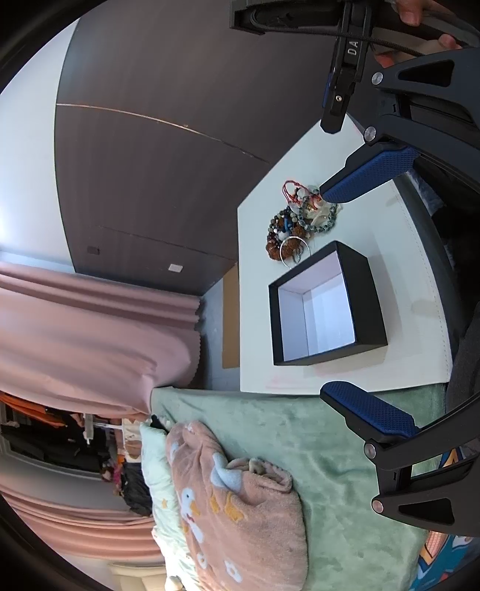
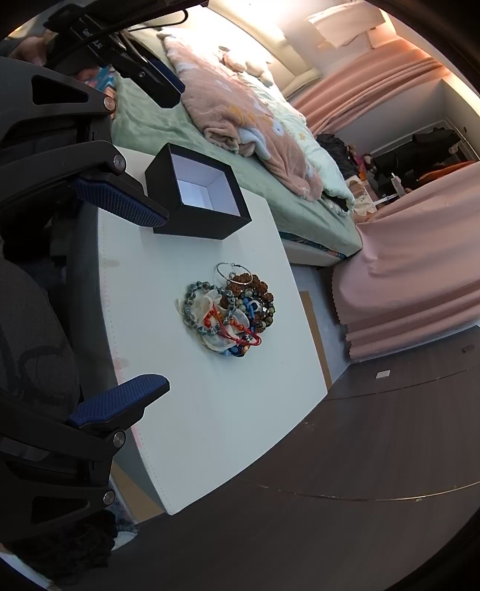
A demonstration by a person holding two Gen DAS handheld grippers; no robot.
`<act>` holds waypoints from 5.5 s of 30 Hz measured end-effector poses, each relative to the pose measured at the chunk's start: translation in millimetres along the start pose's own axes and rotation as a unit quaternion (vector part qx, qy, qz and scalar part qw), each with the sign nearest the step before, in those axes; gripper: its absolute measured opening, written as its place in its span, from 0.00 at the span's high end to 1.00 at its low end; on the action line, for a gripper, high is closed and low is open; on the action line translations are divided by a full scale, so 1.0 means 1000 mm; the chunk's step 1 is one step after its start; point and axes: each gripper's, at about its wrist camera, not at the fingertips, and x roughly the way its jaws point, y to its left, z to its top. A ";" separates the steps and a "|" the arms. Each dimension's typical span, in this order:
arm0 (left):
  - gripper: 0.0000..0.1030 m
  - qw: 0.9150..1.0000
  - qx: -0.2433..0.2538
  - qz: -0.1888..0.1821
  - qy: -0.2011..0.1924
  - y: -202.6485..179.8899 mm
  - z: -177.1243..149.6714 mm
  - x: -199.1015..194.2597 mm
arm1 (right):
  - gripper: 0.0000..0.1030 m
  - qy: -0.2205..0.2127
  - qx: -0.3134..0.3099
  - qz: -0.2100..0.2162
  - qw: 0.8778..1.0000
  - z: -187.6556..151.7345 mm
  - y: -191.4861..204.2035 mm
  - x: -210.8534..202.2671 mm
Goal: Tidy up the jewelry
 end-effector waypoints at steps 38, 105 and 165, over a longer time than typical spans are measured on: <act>0.05 1.000 -0.009 -0.008 -0.002 0.005 -0.002 -0.002 | 0.20 0.004 0.010 0.005 1.000 -0.001 -0.001 0.000; 0.06 0.997 -0.052 -0.024 0.056 0.017 0.042 0.051 | 0.20 0.020 0.084 0.040 0.995 0.083 -0.034 0.034; 1.00 0.958 -0.078 -0.007 0.276 -0.051 0.053 0.230 | 0.93 0.072 0.220 0.098 0.968 0.086 -0.118 0.098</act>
